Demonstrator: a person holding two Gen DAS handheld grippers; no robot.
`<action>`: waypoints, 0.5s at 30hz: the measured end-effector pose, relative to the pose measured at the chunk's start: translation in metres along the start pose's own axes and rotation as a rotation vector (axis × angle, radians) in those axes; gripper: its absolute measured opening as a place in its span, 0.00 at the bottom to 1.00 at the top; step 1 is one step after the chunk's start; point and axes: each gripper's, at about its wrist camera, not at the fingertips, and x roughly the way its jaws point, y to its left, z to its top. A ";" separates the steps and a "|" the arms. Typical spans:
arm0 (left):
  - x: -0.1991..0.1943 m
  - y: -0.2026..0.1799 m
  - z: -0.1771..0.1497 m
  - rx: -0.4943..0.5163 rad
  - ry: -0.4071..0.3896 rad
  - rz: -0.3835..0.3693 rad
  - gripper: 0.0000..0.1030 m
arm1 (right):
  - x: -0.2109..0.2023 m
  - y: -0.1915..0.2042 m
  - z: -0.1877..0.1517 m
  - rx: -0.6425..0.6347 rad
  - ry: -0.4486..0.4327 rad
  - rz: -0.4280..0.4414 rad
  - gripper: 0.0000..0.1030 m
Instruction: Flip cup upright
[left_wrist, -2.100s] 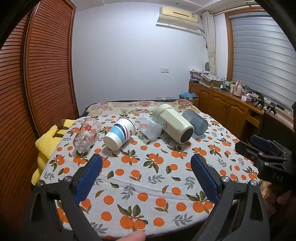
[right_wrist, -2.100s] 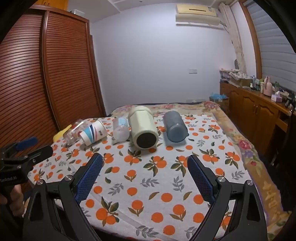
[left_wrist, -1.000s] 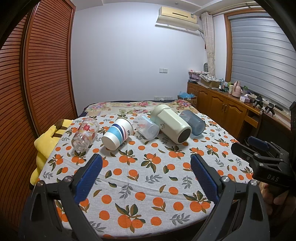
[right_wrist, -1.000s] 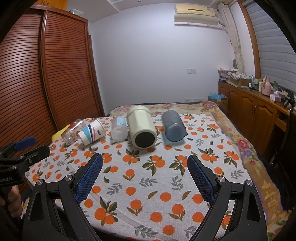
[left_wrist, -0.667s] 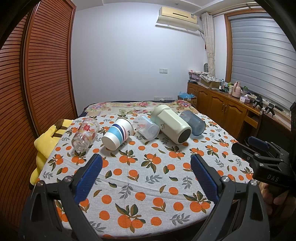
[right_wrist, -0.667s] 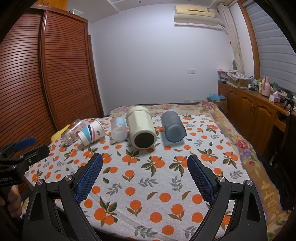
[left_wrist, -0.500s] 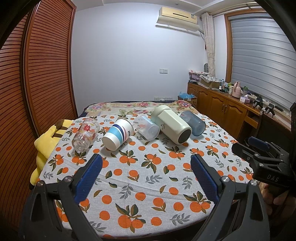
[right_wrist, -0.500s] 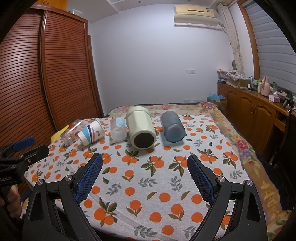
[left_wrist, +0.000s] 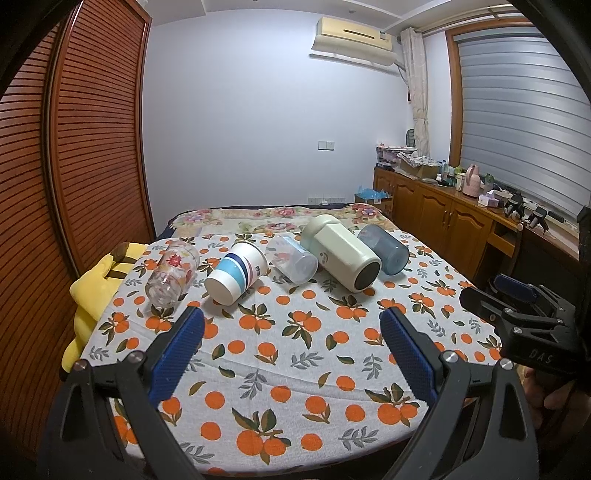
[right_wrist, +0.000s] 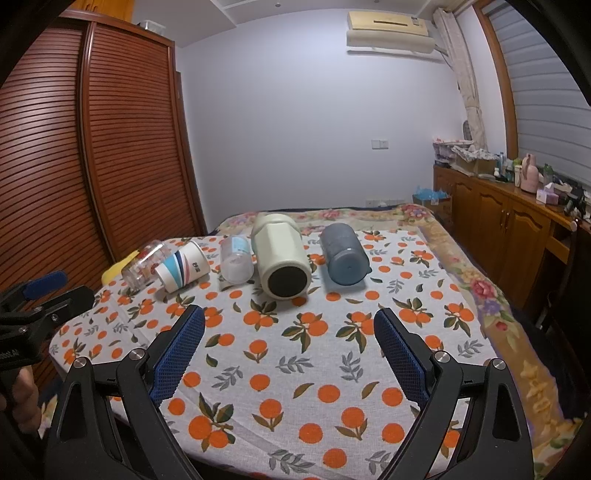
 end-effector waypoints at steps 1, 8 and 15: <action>0.000 0.000 0.001 0.001 0.000 0.000 0.94 | 0.000 0.000 0.000 0.000 -0.001 -0.002 0.92; -0.001 0.000 0.000 -0.001 -0.002 0.000 0.94 | -0.001 0.000 0.000 0.000 -0.002 -0.001 0.92; -0.002 -0.001 0.001 -0.001 -0.003 0.000 0.94 | -0.001 0.000 0.001 0.000 -0.001 0.000 0.92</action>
